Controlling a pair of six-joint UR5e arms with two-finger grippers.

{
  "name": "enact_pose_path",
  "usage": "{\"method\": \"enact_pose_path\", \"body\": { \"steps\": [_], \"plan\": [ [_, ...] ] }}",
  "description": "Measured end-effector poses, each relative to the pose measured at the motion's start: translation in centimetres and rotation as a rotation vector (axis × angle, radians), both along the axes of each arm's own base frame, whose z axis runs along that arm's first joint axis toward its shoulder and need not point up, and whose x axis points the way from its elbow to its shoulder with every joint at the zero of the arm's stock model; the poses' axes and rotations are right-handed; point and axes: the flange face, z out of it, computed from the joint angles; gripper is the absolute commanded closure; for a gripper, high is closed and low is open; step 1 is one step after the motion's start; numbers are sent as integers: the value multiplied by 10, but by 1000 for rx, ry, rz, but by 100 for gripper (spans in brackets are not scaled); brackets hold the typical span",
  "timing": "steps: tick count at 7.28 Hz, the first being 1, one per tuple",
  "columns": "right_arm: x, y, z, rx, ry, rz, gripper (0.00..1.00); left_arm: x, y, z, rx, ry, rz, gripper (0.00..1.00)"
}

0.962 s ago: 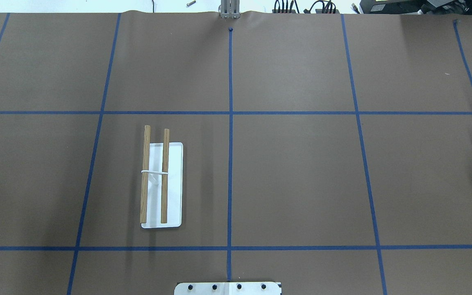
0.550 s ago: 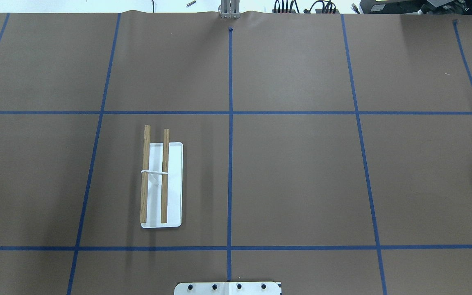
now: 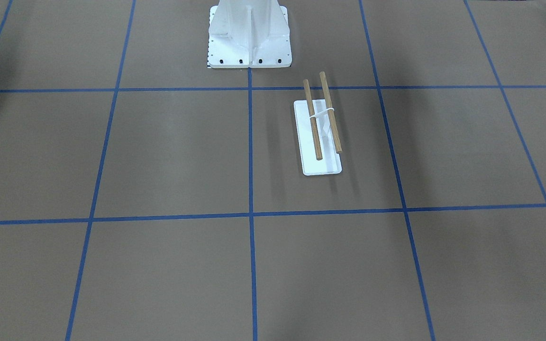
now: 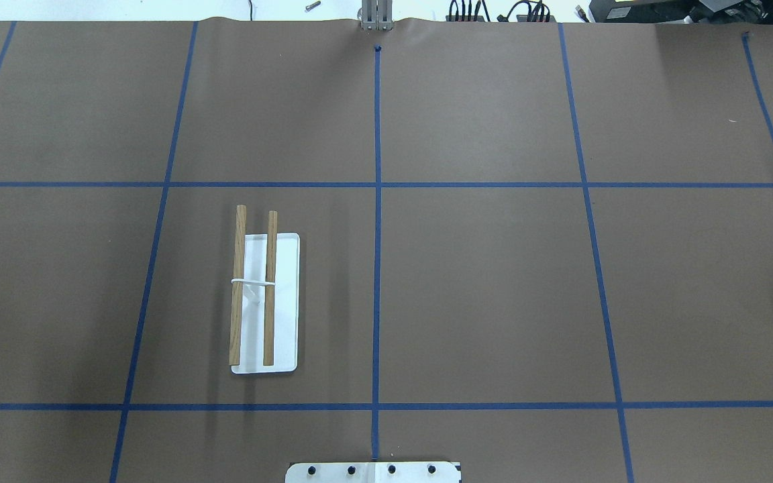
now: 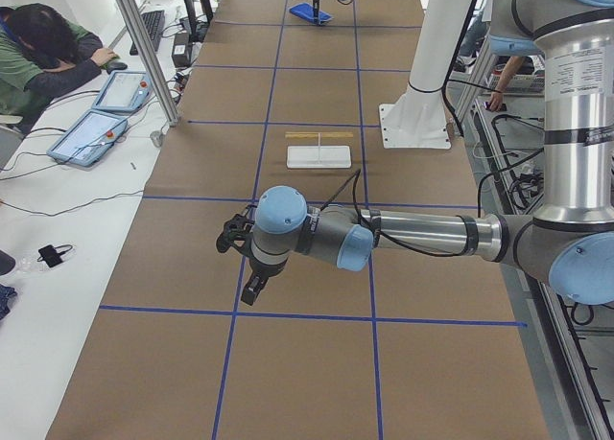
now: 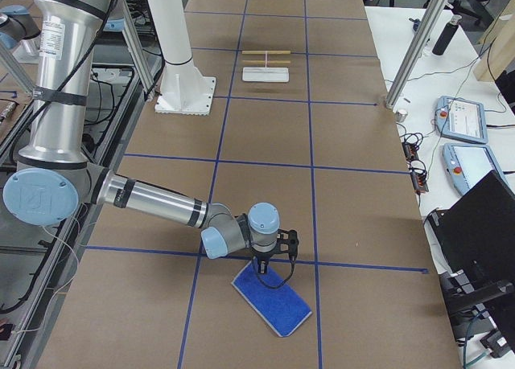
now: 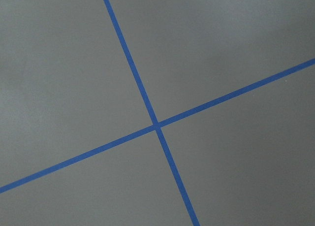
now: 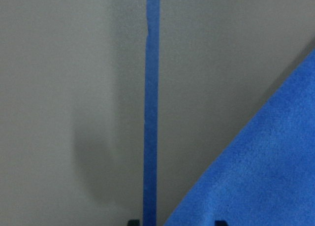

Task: Hang towel on rack

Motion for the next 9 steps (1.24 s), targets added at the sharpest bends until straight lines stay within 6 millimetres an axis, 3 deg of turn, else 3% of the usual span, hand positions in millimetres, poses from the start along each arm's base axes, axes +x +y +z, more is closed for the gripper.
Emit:
{"method": "enact_pose_path", "body": {
  "steps": [5, 8, 9],
  "plan": [
    [1, 5, -12, 23, -10, -10, 100, 1, 0, 1, -4, 11, 4, 2],
    [26, 18, -71, 83, -122, 25, 100, 1, 0, -1, -3, 15, 1, 2],
    [32, 15, -103, 129, -171, 34, 100, 2, 0, -3, -8, 29, -4, 2]
  ]
}}
